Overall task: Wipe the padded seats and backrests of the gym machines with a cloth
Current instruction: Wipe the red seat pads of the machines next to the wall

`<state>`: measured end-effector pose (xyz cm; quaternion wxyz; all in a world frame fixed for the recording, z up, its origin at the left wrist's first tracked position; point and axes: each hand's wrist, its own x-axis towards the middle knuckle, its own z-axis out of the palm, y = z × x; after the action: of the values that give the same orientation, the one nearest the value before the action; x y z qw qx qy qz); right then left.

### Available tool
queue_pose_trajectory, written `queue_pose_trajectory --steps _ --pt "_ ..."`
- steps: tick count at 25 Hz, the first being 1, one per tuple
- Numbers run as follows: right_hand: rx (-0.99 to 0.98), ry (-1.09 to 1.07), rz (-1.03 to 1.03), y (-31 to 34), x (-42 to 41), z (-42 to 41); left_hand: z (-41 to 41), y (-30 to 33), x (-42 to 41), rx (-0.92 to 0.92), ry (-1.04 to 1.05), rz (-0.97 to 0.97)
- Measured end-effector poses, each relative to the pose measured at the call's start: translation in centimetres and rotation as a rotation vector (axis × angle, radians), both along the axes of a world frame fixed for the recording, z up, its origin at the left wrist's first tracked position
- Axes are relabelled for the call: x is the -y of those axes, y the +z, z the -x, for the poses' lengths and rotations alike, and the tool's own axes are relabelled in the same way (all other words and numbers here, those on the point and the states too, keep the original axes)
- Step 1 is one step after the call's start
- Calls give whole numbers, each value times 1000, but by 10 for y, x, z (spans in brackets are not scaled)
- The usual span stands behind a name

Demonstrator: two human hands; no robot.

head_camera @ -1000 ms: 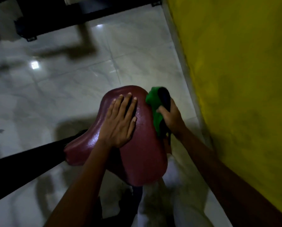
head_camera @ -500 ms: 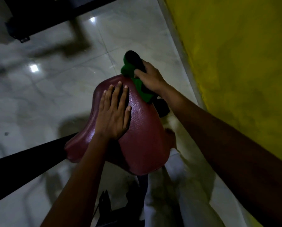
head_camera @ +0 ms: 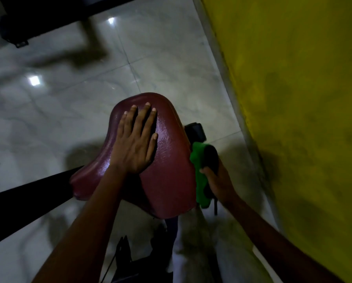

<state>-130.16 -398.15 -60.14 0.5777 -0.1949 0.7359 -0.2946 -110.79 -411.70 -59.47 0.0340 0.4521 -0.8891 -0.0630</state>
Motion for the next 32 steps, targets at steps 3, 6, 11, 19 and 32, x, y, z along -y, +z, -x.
queue_pose_trajectory --steps 3,6,11,19,32 --pt "-63 50 89 -5 71 -1 -3 -4 -1 45 -380 30" --pt "-116 65 138 0 116 -7 -1 -4 0 54 -405 9" --pt "-72 -82 5 -4 13 -13 -1 -4 -2 60 -427 24" --pt "306 -728 -431 11 -87 -63 -2 -5 -2 58 -397 36" --pt "-512 645 497 53 97 -14 16 -4 -86 -34 422 -89"
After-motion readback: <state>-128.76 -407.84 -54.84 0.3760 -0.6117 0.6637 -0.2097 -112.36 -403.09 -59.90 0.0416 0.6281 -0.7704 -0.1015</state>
